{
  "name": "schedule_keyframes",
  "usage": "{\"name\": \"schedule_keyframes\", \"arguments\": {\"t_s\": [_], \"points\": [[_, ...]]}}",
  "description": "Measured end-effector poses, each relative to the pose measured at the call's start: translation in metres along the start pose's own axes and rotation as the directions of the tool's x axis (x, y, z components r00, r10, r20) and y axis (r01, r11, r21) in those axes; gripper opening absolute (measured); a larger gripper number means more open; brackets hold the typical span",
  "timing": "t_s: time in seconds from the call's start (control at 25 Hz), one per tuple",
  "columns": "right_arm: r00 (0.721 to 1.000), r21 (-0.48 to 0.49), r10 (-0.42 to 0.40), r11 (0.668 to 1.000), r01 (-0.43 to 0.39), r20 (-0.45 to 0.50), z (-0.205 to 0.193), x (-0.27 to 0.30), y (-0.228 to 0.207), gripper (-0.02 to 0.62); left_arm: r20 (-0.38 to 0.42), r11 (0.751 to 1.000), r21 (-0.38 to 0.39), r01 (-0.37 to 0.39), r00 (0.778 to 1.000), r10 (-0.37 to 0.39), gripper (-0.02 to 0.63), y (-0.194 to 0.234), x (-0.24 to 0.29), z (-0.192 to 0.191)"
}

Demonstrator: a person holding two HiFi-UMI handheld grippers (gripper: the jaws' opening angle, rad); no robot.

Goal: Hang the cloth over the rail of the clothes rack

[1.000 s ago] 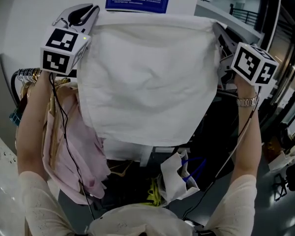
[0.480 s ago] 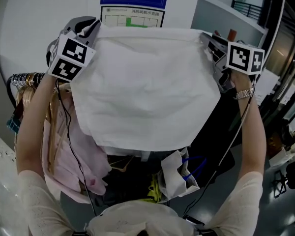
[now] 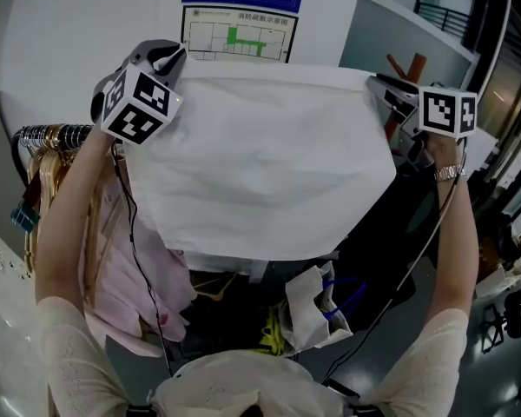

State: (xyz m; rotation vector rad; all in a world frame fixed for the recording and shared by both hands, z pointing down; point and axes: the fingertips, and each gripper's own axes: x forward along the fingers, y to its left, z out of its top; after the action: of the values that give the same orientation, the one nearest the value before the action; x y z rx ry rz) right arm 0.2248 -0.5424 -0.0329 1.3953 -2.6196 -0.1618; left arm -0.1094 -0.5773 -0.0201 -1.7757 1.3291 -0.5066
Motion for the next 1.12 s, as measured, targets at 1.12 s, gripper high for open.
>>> {"name": "schedule_keyframes", "arguments": {"t_s": [1.12], "points": [[0.925,-0.318,0.380,0.878,-0.357,0.009,0.064,0.171,0.262,0.084,0.308,0.994,-0.113,0.000,0.951,0.035,0.028,0.016,-0.037,0.048]]}}
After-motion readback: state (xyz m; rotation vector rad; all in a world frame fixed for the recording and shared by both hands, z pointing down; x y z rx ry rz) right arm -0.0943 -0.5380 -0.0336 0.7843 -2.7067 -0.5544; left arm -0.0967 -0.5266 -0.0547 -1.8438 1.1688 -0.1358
